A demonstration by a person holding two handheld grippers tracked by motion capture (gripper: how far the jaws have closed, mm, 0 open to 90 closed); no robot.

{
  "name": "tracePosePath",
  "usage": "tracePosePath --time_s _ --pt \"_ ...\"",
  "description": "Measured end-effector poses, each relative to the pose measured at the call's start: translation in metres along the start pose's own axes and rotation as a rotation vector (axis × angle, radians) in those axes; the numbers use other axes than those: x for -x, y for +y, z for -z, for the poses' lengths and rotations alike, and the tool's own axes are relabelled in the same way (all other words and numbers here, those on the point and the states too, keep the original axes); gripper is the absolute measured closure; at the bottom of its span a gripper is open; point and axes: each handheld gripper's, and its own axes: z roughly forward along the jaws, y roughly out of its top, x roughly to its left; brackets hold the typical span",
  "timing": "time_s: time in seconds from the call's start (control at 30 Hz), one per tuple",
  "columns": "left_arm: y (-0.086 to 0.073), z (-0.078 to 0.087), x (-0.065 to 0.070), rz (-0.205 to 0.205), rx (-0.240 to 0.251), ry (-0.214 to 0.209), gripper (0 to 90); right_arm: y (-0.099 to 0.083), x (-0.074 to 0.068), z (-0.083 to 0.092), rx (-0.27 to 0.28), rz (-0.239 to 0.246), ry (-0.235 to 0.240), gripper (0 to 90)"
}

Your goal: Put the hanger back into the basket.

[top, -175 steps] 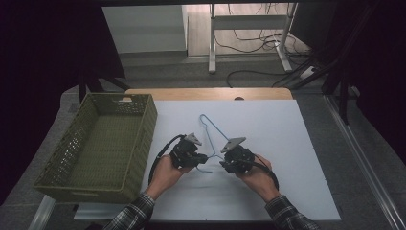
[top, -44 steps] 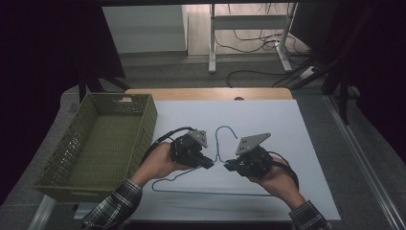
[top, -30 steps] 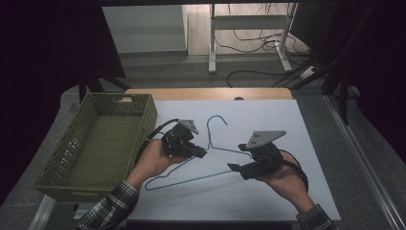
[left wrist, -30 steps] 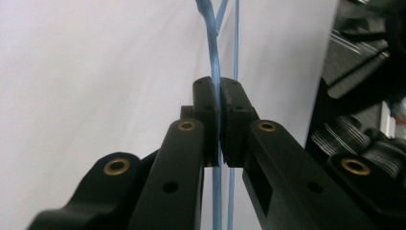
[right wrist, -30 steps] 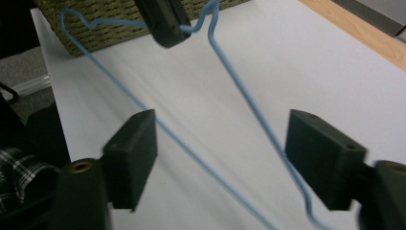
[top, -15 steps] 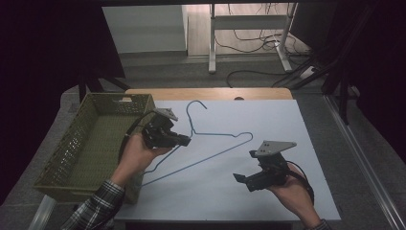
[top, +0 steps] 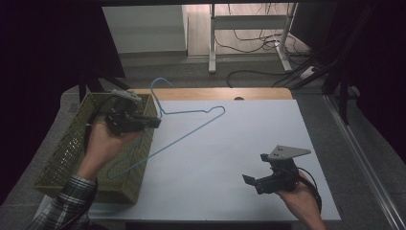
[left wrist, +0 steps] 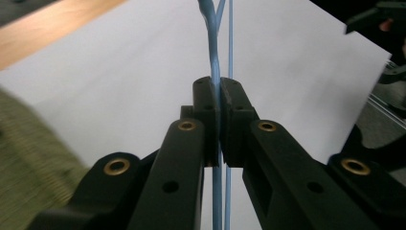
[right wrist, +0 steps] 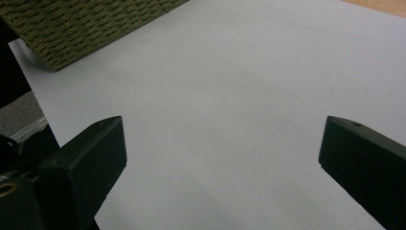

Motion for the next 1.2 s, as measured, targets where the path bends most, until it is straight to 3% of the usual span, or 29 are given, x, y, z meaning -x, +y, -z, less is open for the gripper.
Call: tracePosePath --time_s 0.13,0.27,0.37,0.53,0.83,0.93,1.2 --pt "-0.008 0.015 -0.012 0.019 0.013 0.042 87.4 -0.005 0.001 0.002 0.002 -0.014 -0.003 1.7" --pt "-0.025 0.032 -0.033 0.055 0.033 0.103 87.4 -0.012 0.003 0.004 0.009 -0.024 -0.014 1.7" --pt "-0.032 0.037 -0.041 0.069 0.036 0.129 87.4 -0.014 0.003 0.004 0.009 -0.026 -0.017 1.6" --pt "-0.056 0.052 -0.066 0.12 0.085 0.187 87.4 -0.02 0.004 0.004 0.01 -0.038 -0.022 1.3" --pt "-0.083 0.07 -0.086 0.175 0.113 0.259 87.4 -0.027 0.007 0.003 -0.006 -0.045 -0.034 1.2" --pt "-0.099 0.078 -0.095 0.199 0.12 0.299 87.4 -0.028 0.008 0.003 -0.01 -0.053 -0.035 1.2" --pt "-0.127 0.079 -0.112 0.24 0.131 0.331 87.4 -0.029 0.008 0.001 -0.019 -0.048 -0.033 1.2"
